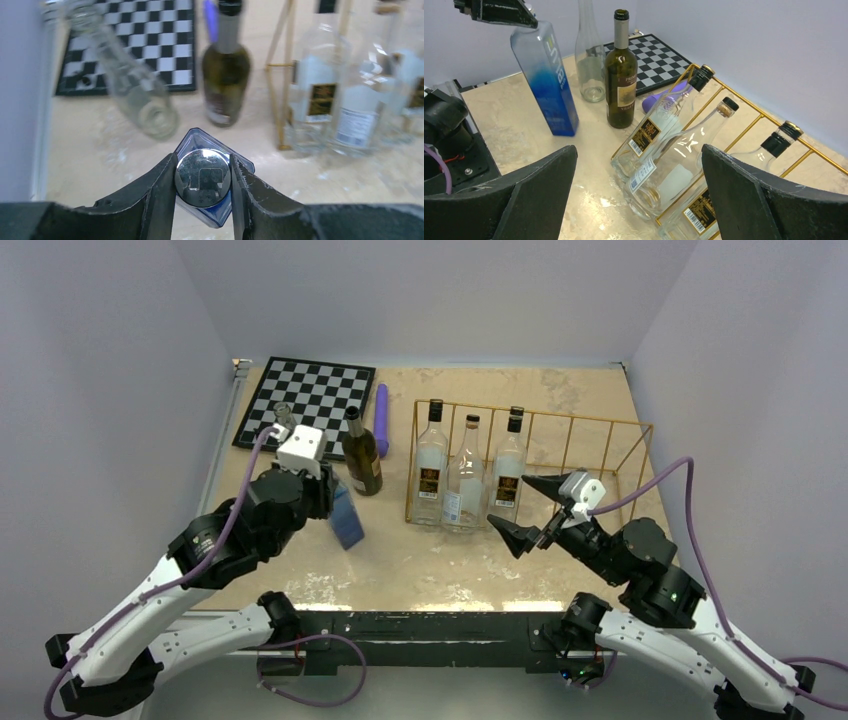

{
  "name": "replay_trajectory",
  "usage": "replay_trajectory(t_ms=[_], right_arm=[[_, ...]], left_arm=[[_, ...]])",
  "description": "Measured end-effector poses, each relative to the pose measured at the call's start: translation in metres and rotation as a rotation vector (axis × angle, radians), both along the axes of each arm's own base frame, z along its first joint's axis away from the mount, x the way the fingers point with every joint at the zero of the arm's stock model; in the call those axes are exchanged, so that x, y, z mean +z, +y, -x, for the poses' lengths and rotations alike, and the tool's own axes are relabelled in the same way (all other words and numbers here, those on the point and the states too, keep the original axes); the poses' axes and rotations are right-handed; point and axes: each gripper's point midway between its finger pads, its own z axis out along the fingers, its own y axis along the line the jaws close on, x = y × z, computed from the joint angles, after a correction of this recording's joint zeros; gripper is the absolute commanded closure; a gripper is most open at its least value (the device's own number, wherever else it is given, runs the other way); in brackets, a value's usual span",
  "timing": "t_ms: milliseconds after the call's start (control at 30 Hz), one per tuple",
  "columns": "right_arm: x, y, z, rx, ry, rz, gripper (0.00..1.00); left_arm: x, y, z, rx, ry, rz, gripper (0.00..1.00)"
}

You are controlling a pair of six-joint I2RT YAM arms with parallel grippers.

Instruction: Take the wine bottle off the wine rack

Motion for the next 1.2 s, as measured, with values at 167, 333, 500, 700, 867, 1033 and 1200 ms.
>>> replay_trajectory(t_ms=[167,333,500,700,867,1033,1200], right_arm=[[0.005,-0.007,0.001,-0.019,-0.02,-0.015,0.01],[0.006,-0.008,0.001,-0.019,-0.024,-0.018,0.01],[0.006,-0.008,0.002,-0.017,-0.023,-0.018,0.01],[0.007,-0.009,0.003,-0.013,-0.024,-0.026,0.01],[0.011,-0.011,0.007,-0.005,-0.027,-0.048,0.01],[0.011,-0.009,0.01,0.014,-0.019,-0.059,0.01],[0.008,-0.004,0.01,0.03,-0.002,-0.053,0.01]], left_arm=[[0.0,0.067,-0.004,0.307,-0.009,-0.023,1.0],[0.011,0.12,0.006,0.518,-0.075,-0.056,1.0],[0.029,0.152,0.001,0.687,-0.143,-0.09,1.0],[0.016,0.179,-0.027,0.837,-0.065,-0.082,1.0],[0.007,0.197,-0.057,0.881,0.005,-0.057,1.0],[0.009,0.214,-0.082,0.888,-0.013,-0.021,1.0],[0.009,0.225,-0.101,0.881,-0.031,-0.039,1.0]])
